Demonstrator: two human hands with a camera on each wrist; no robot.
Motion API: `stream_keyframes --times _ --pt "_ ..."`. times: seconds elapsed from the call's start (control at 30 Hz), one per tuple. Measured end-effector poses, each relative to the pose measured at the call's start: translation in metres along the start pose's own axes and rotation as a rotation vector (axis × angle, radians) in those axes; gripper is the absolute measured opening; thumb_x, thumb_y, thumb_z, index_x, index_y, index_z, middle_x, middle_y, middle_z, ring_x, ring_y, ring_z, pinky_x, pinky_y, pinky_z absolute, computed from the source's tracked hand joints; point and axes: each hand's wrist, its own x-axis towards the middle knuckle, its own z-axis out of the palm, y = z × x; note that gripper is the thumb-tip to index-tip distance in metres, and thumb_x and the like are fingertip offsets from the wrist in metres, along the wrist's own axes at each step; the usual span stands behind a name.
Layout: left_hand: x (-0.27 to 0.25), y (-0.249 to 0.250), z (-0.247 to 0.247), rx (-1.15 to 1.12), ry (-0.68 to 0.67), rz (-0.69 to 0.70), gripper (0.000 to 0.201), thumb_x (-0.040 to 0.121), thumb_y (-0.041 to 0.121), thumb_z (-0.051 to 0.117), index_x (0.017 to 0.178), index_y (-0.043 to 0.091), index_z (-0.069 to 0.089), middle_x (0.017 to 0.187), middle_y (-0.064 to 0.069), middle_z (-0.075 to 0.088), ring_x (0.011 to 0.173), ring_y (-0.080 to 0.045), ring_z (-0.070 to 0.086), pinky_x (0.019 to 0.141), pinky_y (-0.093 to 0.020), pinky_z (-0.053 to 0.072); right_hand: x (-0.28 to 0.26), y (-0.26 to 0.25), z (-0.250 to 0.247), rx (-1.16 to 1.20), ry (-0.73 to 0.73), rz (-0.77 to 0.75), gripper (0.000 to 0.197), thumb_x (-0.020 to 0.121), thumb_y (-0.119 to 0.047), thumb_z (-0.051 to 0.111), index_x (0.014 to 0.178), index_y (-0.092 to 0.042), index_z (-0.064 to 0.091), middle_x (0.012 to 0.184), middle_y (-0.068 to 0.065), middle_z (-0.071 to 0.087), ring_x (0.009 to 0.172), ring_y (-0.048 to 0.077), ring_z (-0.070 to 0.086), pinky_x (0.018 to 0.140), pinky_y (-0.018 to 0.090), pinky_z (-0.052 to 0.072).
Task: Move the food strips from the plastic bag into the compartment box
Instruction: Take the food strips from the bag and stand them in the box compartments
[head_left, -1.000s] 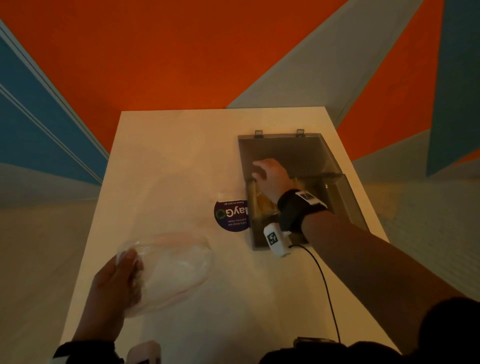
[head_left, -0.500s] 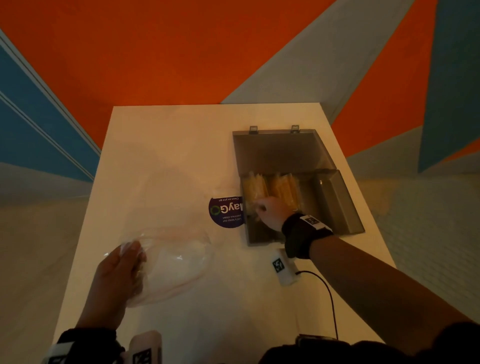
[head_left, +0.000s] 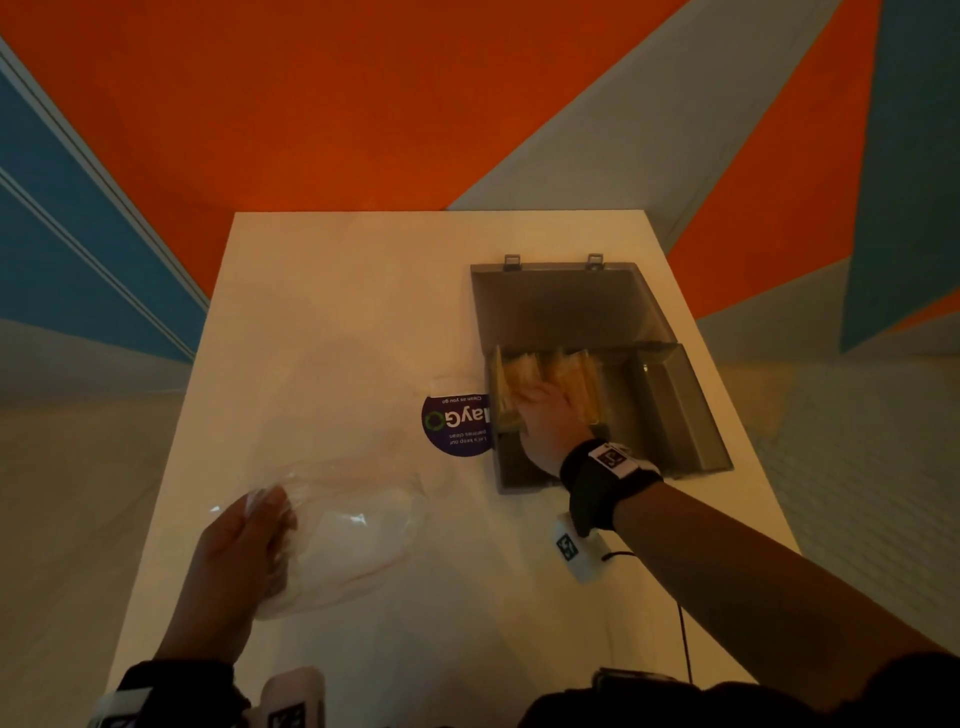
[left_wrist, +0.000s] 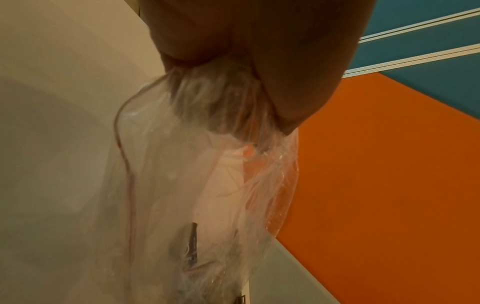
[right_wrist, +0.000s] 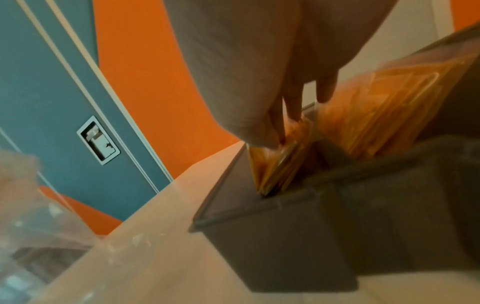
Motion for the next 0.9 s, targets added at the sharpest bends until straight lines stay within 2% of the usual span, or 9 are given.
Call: stream_keyframes --times 0.1,0.17,0.23,0.33,0.47,0.67,0.77,0.83,0.9 --pt "0.001 0.000 -0.001 0.000 0.005 -0.005 0.034 0.097 0.027 0.046 0.069 0.009 0.048 0.045 0.006 0.030 0.036 -0.007 0.022 0.042 -0.016 0.016 -0.004 -0.006 -0.002 0.039 0.220 -0.098 0.062 0.090 -0.014 0.051 0.146 -0.022 0.025 0.154 0.005 0.027 0.142 0.028 0.023 0.117 0.050 0.018" --pt "0.002 -0.002 -0.002 -0.003 0.009 -0.008 0.034 0.097 0.028 0.046 0.069 0.008 0.049 0.044 0.006 0.029 0.035 -0.007 0.021 0.041 -0.015 0.017 -0.003 -0.008 0.000 -0.025 0.136 -0.187 0.067 0.090 -0.006 0.046 0.149 -0.022 0.020 0.159 0.001 0.016 0.147 0.025 0.010 0.119 0.051 0.011" --pt "0.002 -0.003 -0.002 -0.005 0.001 -0.008 0.034 0.097 0.028 0.046 0.070 0.008 0.049 0.045 0.005 0.029 0.035 -0.007 0.021 0.042 -0.015 0.017 -0.001 -0.007 0.004 -0.088 -0.036 -0.137 0.065 0.092 -0.005 0.041 0.150 -0.020 0.017 0.161 -0.001 0.008 0.148 0.021 0.002 0.120 0.051 0.004" --pt "0.003 -0.003 -0.001 -0.007 -0.018 -0.002 0.034 0.097 0.028 0.046 0.069 0.010 0.048 0.047 0.004 0.028 0.036 -0.008 0.021 0.042 -0.016 0.015 0.002 -0.005 0.004 -0.091 -0.111 -0.047 0.066 0.093 -0.006 0.040 0.151 -0.017 0.012 0.161 0.001 0.005 0.148 0.020 0.002 0.119 0.050 -0.001" --pt "0.002 -0.002 0.000 -0.010 -0.029 0.006 0.035 0.097 0.028 0.046 0.068 0.009 0.048 0.048 0.002 0.026 0.036 -0.009 0.020 0.043 -0.018 0.014 0.003 -0.006 -0.003 -0.099 -0.074 0.004 0.058 0.093 -0.011 0.045 0.147 -0.014 0.025 0.158 0.005 0.018 0.147 0.024 0.009 0.119 0.053 0.010" --pt "0.000 0.002 0.000 0.016 -0.010 0.014 0.034 0.097 0.028 0.046 0.070 0.008 0.049 0.049 0.002 0.029 0.037 -0.008 0.022 0.042 -0.016 0.017 -0.015 -0.010 -0.023 -0.057 0.004 -0.137 0.051 0.093 -0.011 0.042 0.143 -0.020 0.036 0.160 0.001 0.015 0.148 0.022 0.003 0.120 0.053 0.004" --pt "0.000 0.002 -0.005 -0.002 0.015 0.012 0.032 0.097 0.027 0.047 0.071 0.010 0.051 0.049 0.003 0.033 0.036 -0.006 0.025 0.042 -0.014 0.018 -0.043 -0.006 -0.056 0.115 0.084 -0.205 0.043 0.096 -0.012 0.041 0.138 -0.025 0.044 0.155 -0.005 0.029 0.143 0.006 0.015 0.118 0.032 0.005" --pt "0.001 0.001 -0.011 -0.022 0.032 0.007 0.031 0.097 0.027 0.048 0.070 0.012 0.052 0.053 0.000 0.036 0.036 -0.005 0.027 0.043 -0.014 0.019 -0.070 -0.003 -0.094 0.277 0.089 -0.207 0.038 0.098 -0.014 0.041 0.130 -0.033 0.049 0.144 -0.012 0.044 0.125 -0.016 0.030 0.110 0.014 0.021" --pt "0.001 0.001 -0.017 -0.044 0.042 0.000 0.032 0.097 0.027 0.049 0.069 0.012 0.052 0.052 -0.001 0.035 0.035 -0.005 0.027 0.042 -0.014 0.020 -0.100 0.002 -0.139 0.398 0.151 -0.203 0.033 0.098 -0.019 0.041 0.122 -0.039 0.052 0.127 -0.023 0.053 0.113 -0.022 0.041 0.101 0.011 0.036"
